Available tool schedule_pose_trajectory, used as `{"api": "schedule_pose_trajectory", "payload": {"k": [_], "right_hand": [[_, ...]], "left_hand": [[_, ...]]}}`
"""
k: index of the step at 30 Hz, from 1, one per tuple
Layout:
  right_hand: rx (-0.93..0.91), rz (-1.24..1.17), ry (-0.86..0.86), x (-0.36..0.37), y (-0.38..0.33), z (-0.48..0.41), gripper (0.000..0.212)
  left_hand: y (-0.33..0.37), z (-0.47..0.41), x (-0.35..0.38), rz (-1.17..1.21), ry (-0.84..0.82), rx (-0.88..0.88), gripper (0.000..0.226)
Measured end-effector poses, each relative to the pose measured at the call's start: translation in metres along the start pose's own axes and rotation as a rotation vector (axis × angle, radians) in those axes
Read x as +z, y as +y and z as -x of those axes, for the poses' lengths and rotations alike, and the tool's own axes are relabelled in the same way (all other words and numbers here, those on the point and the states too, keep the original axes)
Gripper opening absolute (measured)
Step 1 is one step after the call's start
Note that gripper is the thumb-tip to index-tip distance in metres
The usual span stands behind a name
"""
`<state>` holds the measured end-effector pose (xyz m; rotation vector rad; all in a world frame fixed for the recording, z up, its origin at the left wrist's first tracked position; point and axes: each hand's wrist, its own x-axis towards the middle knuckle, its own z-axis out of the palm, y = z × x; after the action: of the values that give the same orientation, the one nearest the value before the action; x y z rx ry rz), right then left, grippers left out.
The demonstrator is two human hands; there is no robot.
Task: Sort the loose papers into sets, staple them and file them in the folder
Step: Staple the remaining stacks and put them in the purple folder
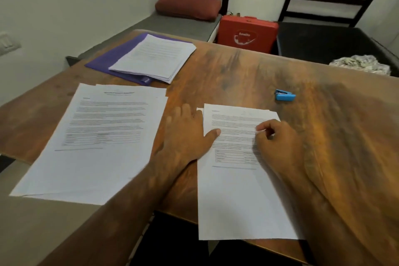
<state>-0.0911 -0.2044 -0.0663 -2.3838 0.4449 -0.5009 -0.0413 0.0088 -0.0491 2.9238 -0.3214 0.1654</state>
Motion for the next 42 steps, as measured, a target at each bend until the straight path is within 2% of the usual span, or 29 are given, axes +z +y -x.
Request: {"api": "schedule_pose_trajectory", "payload": {"k": [6,12,15,21,30,35,38,42], "right_hand": [[-0.03,0.066,0.023,0.003,0.003,0.001,0.018],[-0.009,0.059,0.027,0.002,-0.002,0.005,0.019],[-0.007,0.053,0.036,0.001,-0.002,0.005,0.019],[-0.002,0.035,0.029,0.001,0.0,0.005,0.019],[-0.015,0.027,0.04,0.002,0.002,0.005,0.016],[-0.042,0.022,0.081,-0.001,-0.002,0.007,0.015],[-0.057,0.021,0.157,-0.009,-0.004,0.005,0.026],[-0.008,-0.046,0.105,-0.021,-0.009,0.0,0.039]], "left_hand": [[-0.001,0.001,0.011,-0.012,0.054,0.028,0.072],[-0.003,0.002,0.01,0.168,0.084,0.016,0.068],[-0.005,0.003,0.011,0.267,0.092,0.029,0.058],[-0.015,0.001,0.012,0.488,0.08,0.064,0.025],[-0.018,0.004,0.012,0.71,0.006,0.04,0.016],[-0.016,0.008,0.007,0.742,-0.012,0.051,0.01],[-0.018,0.006,0.007,0.774,0.003,0.025,0.007],[-0.02,0.006,0.005,0.827,0.037,-0.04,0.01]]}}
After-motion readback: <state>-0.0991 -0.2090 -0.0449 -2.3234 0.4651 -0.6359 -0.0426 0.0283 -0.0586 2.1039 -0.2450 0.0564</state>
